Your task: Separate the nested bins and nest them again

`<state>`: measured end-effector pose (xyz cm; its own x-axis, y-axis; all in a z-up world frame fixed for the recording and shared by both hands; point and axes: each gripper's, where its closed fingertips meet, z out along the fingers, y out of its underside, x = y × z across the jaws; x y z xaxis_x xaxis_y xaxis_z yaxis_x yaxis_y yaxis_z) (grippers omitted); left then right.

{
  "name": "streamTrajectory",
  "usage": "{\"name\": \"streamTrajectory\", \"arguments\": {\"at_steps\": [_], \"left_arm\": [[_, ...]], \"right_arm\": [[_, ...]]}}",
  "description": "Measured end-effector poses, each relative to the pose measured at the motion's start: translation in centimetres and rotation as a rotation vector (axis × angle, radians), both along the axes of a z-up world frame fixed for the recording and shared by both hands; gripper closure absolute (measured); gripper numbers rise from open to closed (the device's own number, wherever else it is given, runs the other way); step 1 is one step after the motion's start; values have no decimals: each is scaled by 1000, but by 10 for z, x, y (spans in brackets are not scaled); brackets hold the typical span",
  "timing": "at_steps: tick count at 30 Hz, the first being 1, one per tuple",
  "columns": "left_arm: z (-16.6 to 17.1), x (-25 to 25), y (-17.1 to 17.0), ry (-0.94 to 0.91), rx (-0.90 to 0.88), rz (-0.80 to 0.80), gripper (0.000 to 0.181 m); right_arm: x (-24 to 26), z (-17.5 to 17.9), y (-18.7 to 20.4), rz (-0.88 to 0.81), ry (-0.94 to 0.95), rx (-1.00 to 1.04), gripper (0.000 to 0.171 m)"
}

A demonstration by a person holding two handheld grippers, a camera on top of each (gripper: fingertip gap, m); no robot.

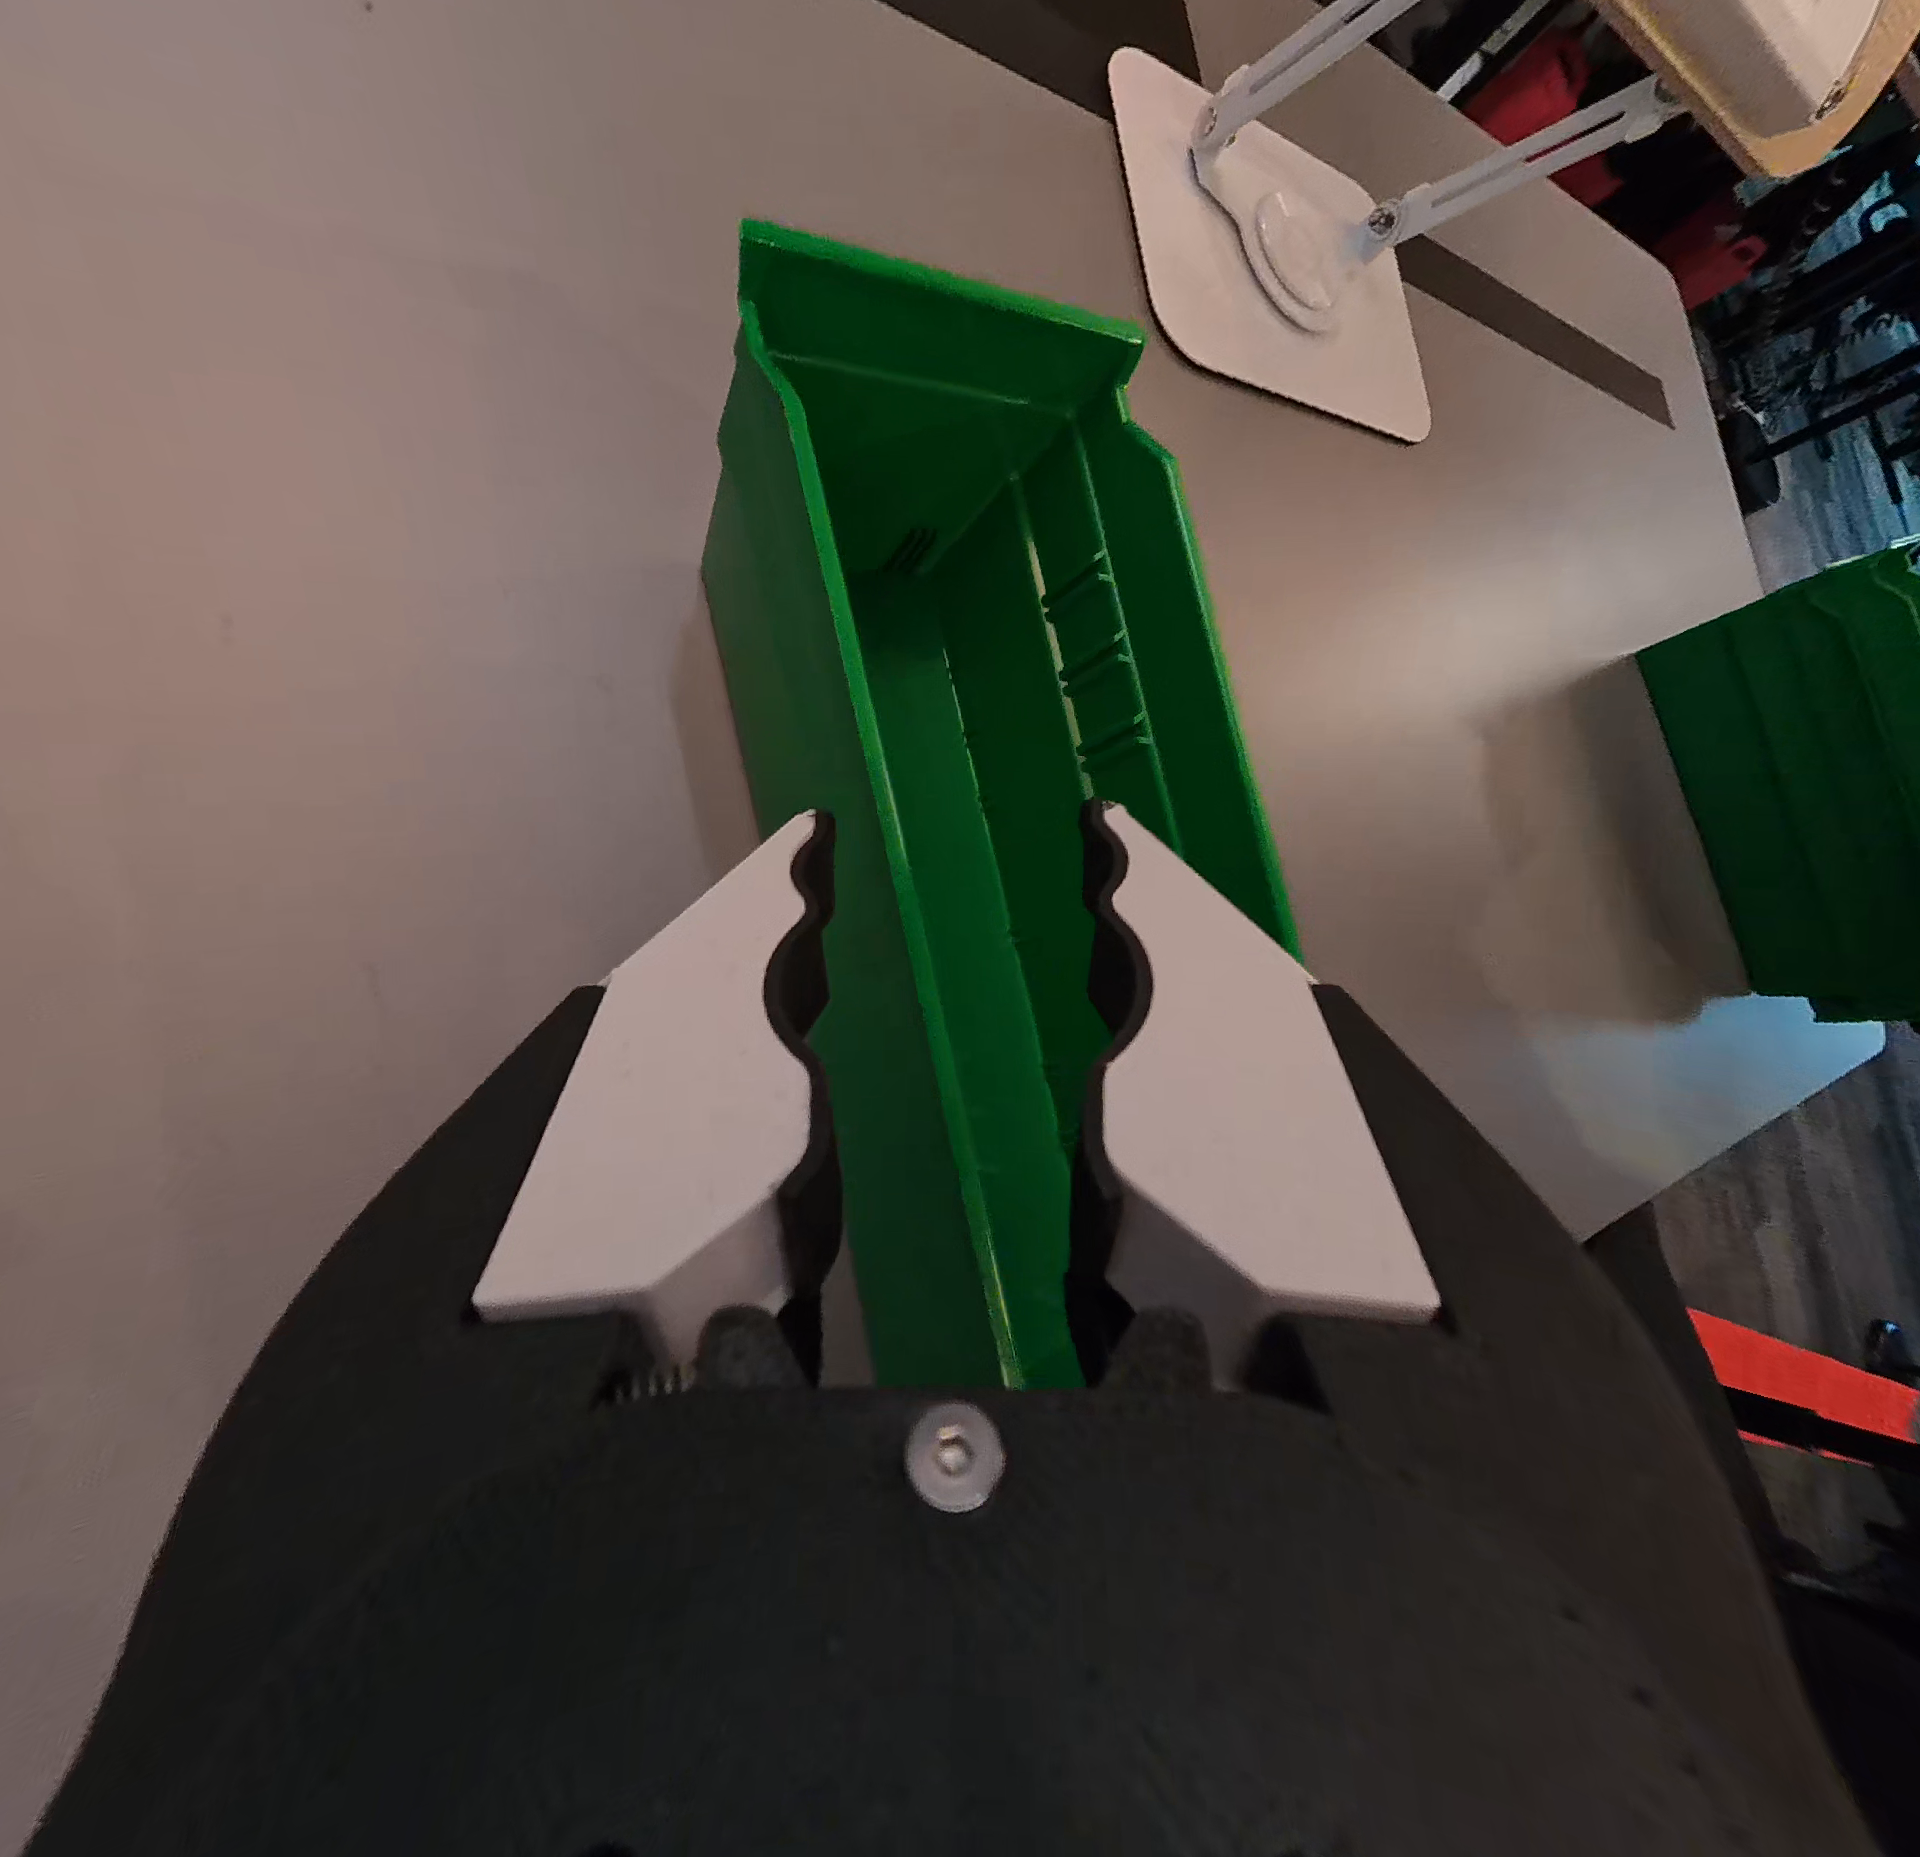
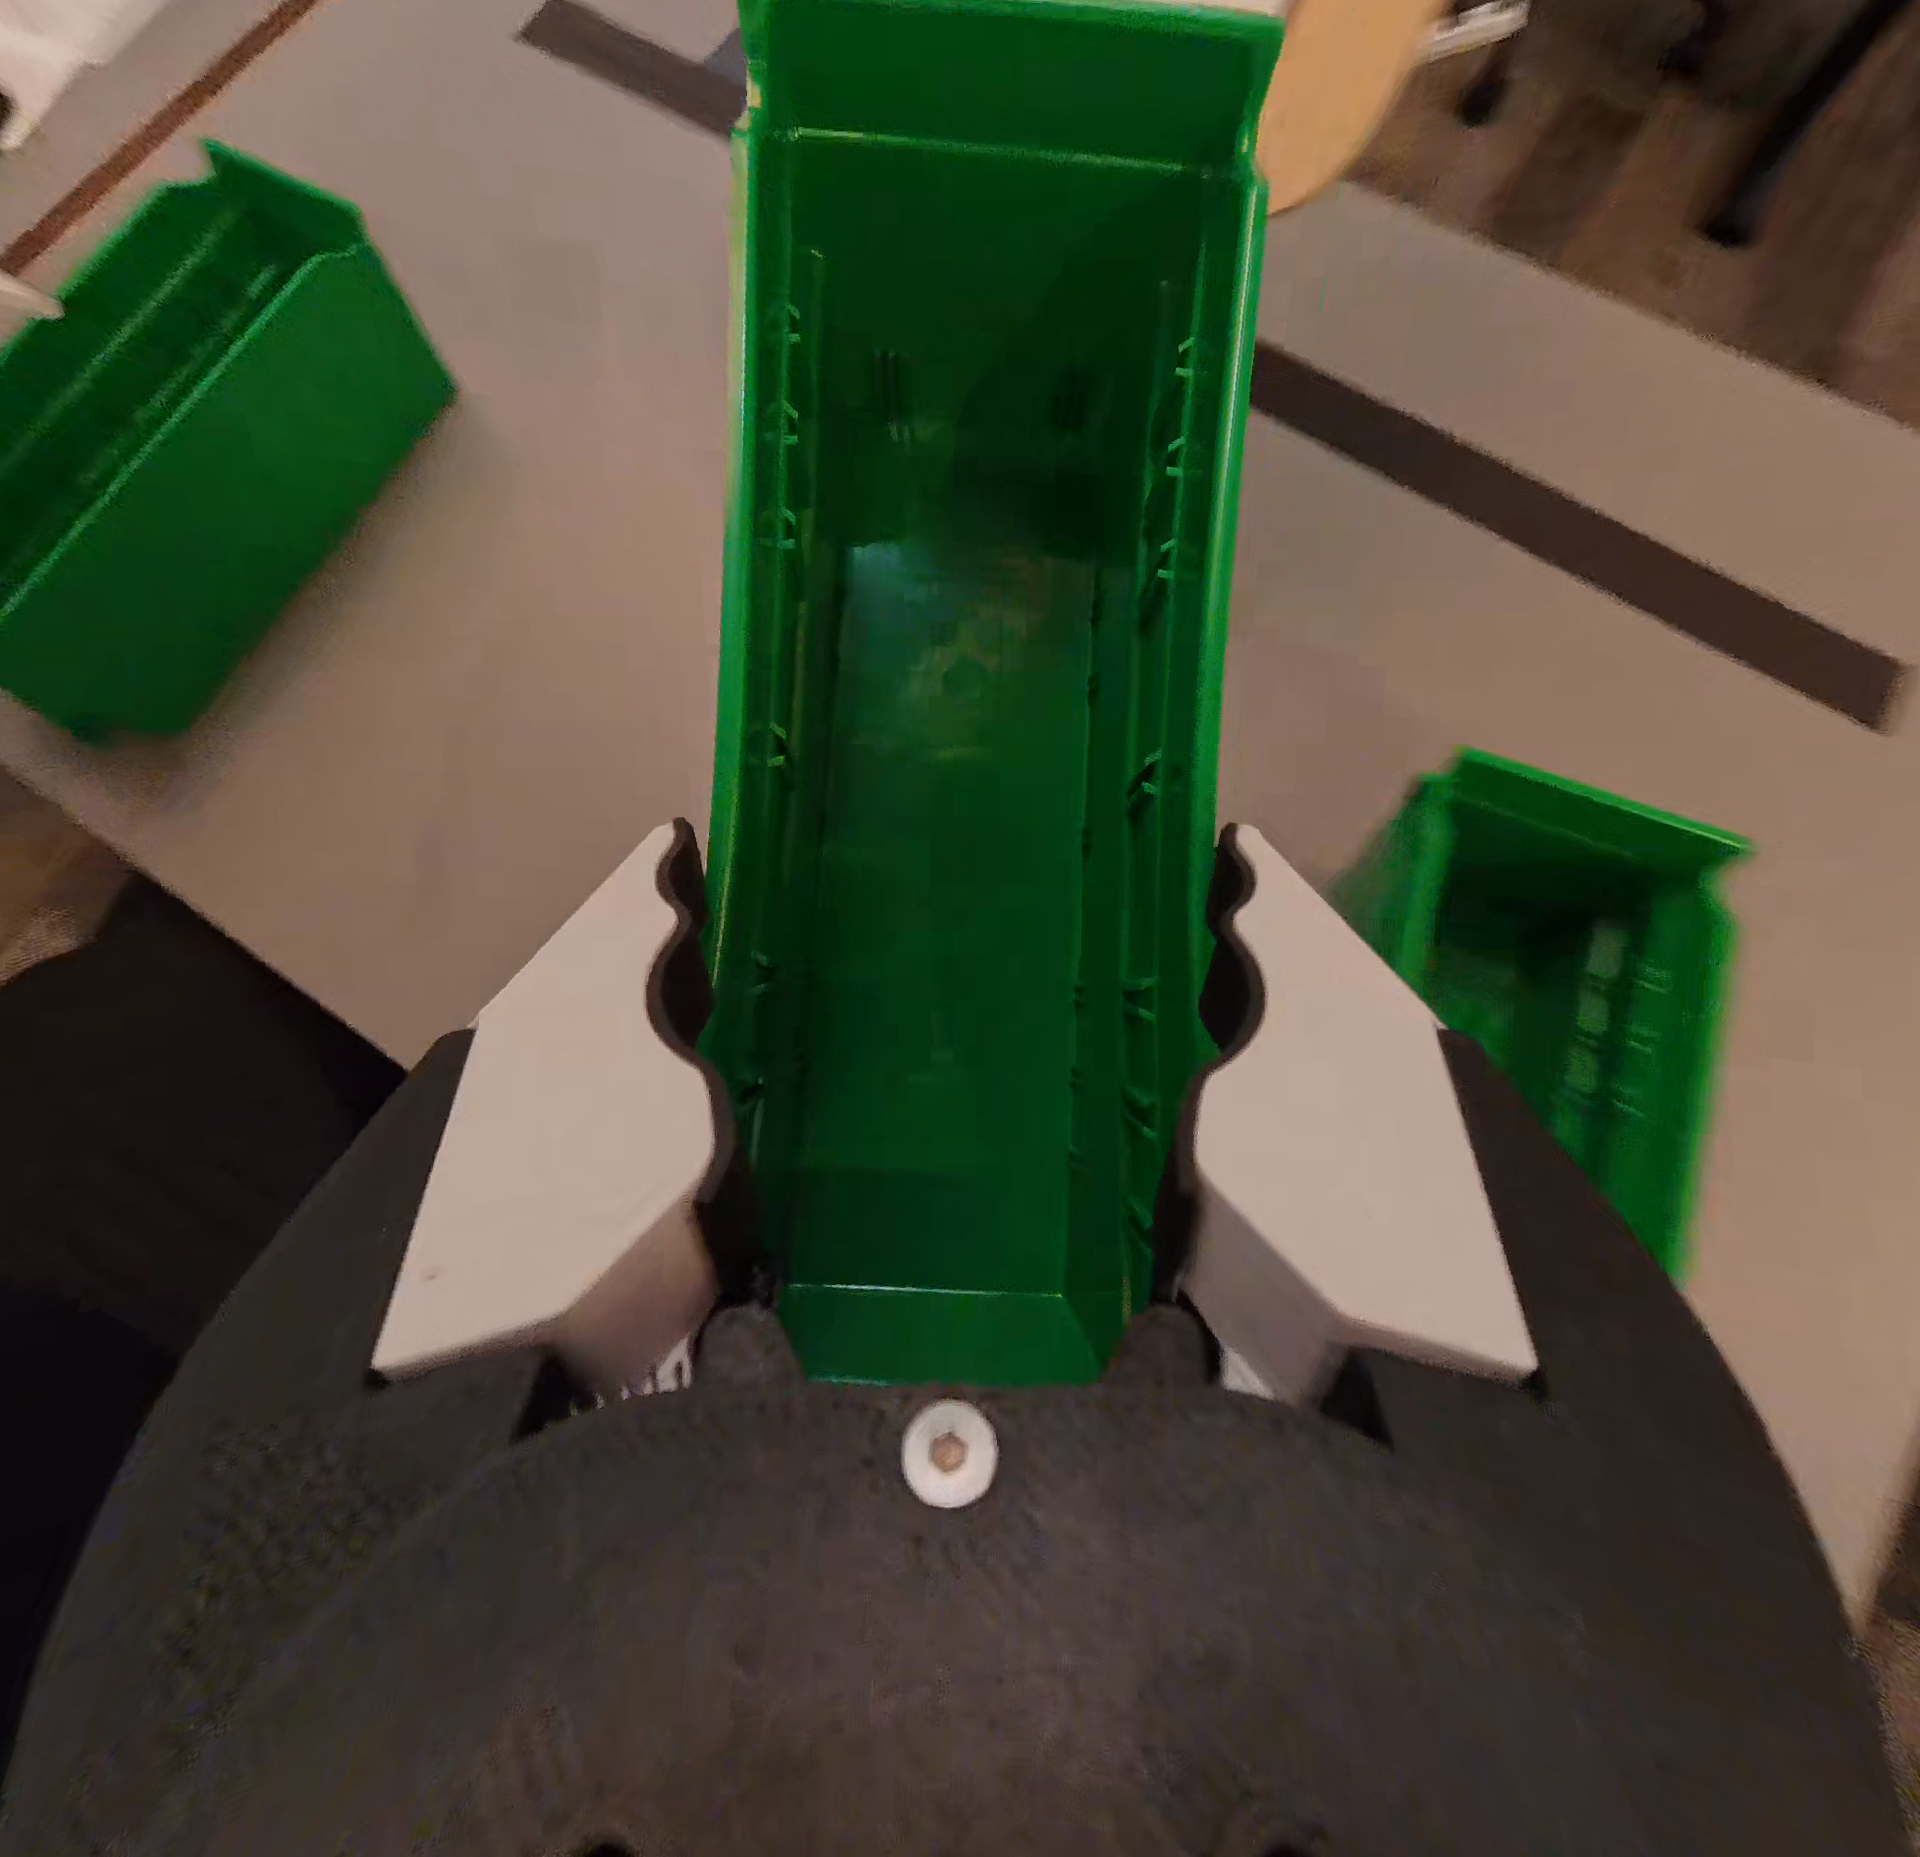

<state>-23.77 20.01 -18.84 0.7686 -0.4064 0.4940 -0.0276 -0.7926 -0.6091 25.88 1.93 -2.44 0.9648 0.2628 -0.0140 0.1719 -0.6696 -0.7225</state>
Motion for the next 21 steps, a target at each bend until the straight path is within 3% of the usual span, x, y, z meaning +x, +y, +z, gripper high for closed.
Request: {"name": "streamTrajectory", "arguments": {"at_steps": [7, 10, 15, 18, 21], "left_arm": [[-4, 1, -2, -10, -9, -14, 135], [-7, 3, -3, -20, -25, -26, 136], [-13, 4, -3, -23, -38, -31, 135], [-15, 3, -4, -24, -42, -35, 134], [-12, 1, -4, -33, -38, -34, 134]], "right_arm": [[-101, -118, 37, 139, 43, -165, 76], [-127, -152, 46, 159, 33, -208, 73], [-151, -179, 53, 146, 28, -249, 58], [-161, -175, 48, 179, 26, -280, 47], [-161, -158, 37, 227, 109, -291, 51]]}}
